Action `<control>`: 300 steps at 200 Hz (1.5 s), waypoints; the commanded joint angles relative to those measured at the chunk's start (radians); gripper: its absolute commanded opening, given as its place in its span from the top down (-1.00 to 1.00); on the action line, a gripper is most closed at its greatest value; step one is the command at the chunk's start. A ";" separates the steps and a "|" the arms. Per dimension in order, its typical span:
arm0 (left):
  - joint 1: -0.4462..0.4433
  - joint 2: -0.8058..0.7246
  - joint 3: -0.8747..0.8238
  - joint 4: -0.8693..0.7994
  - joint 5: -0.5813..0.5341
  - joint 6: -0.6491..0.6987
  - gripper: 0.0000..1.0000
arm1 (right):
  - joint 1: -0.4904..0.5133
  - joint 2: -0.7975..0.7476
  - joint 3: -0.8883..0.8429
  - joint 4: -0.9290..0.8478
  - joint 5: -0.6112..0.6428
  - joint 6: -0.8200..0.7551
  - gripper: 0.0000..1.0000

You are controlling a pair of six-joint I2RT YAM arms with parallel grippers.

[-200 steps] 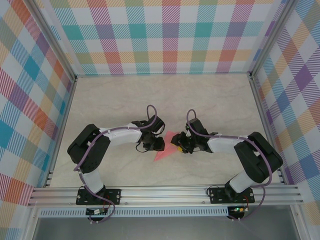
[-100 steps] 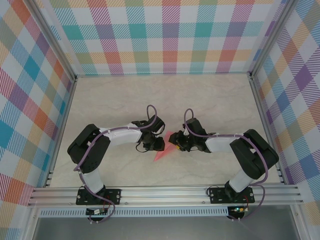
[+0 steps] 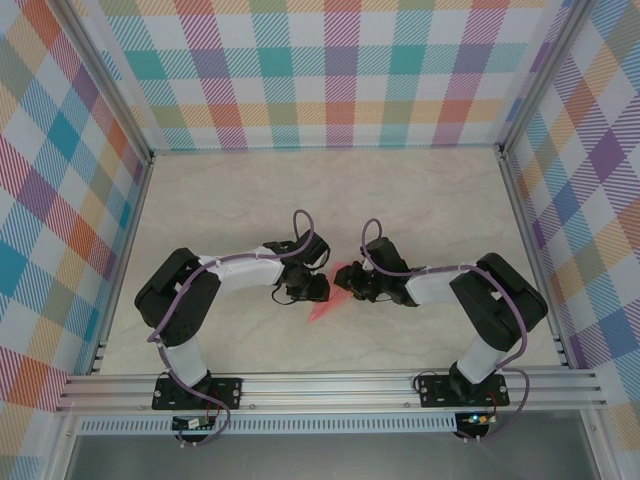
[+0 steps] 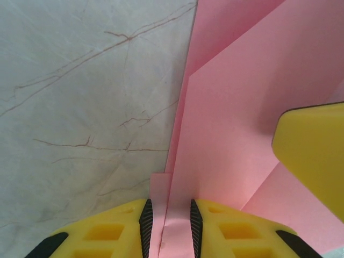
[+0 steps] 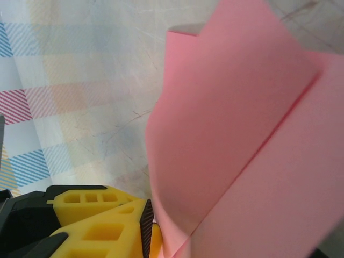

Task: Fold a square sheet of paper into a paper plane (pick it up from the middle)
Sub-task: Turn over the paper at the center of the table.

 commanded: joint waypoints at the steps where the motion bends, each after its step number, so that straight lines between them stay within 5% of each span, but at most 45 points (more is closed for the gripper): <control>1: -0.011 -0.032 0.013 -0.041 -0.026 -0.016 0.43 | 0.007 0.028 0.010 0.049 0.028 -0.012 0.46; 43: -0.011 -0.097 -0.007 -0.040 -0.046 -0.021 0.36 | 0.007 0.020 0.025 0.016 0.025 -0.041 0.75; 94: -0.009 -0.334 -0.115 -0.022 -0.170 -0.069 0.28 | 0.007 -0.131 0.143 -0.364 0.057 -0.241 0.89; 142: 0.070 -0.629 -0.280 -0.016 -0.258 -0.150 0.15 | 0.010 -0.200 0.437 -1.182 0.477 -0.482 0.86; 200: 0.189 -0.763 -0.390 -0.032 -0.260 -0.170 -0.03 | 0.066 -0.082 0.735 -1.706 0.919 -0.508 0.86; 217: 0.201 -0.788 -0.408 -0.021 -0.272 -0.194 -0.03 | 0.106 -0.009 0.785 -1.760 0.991 -0.472 0.86; 300: 0.213 -1.021 -0.466 -0.136 -0.447 -0.277 -0.06 | 0.259 0.452 1.039 -1.768 0.951 -0.354 0.75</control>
